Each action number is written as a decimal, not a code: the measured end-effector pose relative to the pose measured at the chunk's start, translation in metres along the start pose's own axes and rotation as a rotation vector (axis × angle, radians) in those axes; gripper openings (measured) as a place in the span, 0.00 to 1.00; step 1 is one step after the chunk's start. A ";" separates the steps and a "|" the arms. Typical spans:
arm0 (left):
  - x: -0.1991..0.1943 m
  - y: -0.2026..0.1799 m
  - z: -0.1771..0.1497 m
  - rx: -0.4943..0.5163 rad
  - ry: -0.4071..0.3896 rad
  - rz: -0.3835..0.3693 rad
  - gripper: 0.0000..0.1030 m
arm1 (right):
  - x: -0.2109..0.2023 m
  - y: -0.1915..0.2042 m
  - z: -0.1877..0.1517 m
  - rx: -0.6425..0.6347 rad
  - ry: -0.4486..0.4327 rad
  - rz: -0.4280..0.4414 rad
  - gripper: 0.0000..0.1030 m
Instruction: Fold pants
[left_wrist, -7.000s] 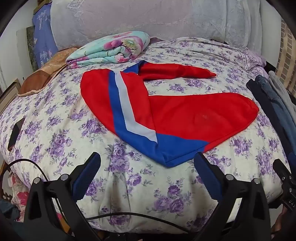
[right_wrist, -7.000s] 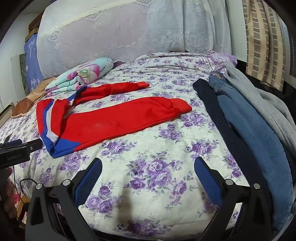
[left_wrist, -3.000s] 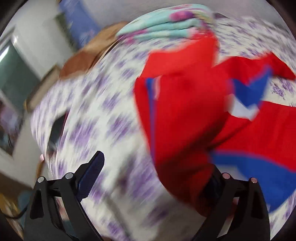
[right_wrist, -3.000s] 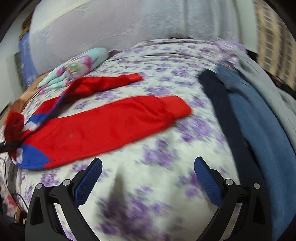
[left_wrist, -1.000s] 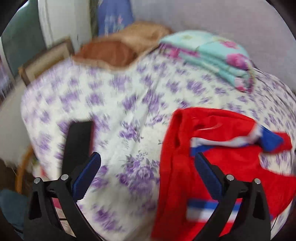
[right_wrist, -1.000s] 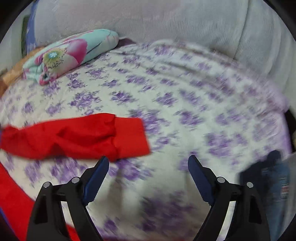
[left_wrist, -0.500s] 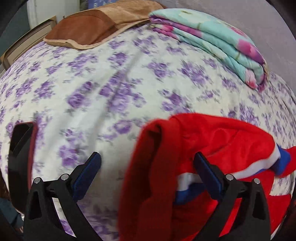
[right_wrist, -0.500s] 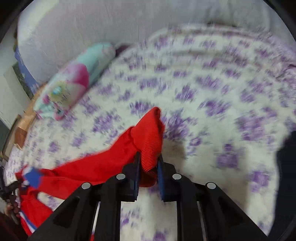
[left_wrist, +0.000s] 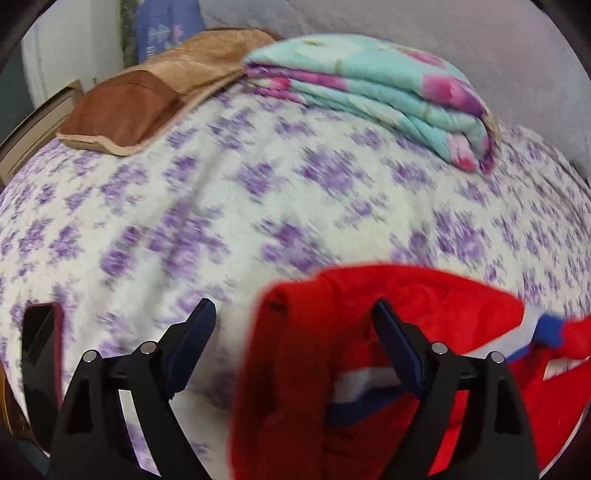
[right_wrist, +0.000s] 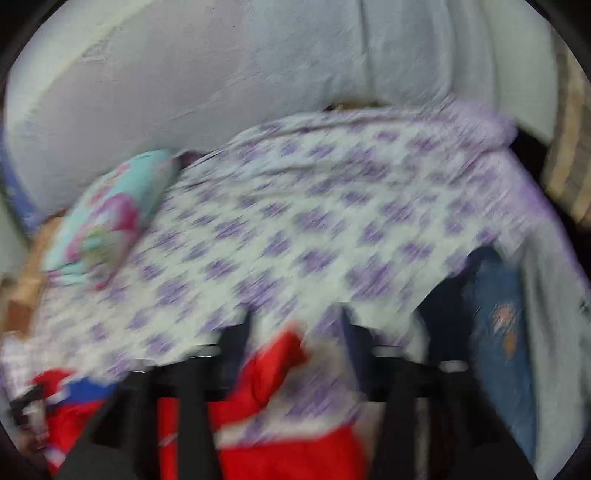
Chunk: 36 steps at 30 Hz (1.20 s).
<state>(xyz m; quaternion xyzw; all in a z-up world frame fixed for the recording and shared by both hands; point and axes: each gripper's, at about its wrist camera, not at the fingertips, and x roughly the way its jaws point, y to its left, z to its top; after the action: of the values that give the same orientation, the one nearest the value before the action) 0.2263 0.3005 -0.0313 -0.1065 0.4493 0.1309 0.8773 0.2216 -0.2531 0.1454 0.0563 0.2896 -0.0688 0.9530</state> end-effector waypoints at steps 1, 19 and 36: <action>-0.005 0.009 0.001 -0.023 -0.004 -0.007 0.83 | 0.011 -0.005 0.002 0.001 -0.006 -0.023 0.68; 0.032 -0.023 -0.010 0.162 0.086 -0.051 0.69 | 0.079 -0.031 -0.069 0.045 0.303 0.334 0.03; 0.014 -0.023 -0.005 0.172 0.058 -0.102 0.66 | 0.136 -0.003 -0.025 -0.252 0.415 0.189 0.43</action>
<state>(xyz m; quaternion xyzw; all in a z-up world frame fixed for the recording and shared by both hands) 0.2381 0.2795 -0.0440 -0.0571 0.4782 0.0441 0.8753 0.3188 -0.2656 0.0483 -0.0231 0.4785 0.0704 0.8749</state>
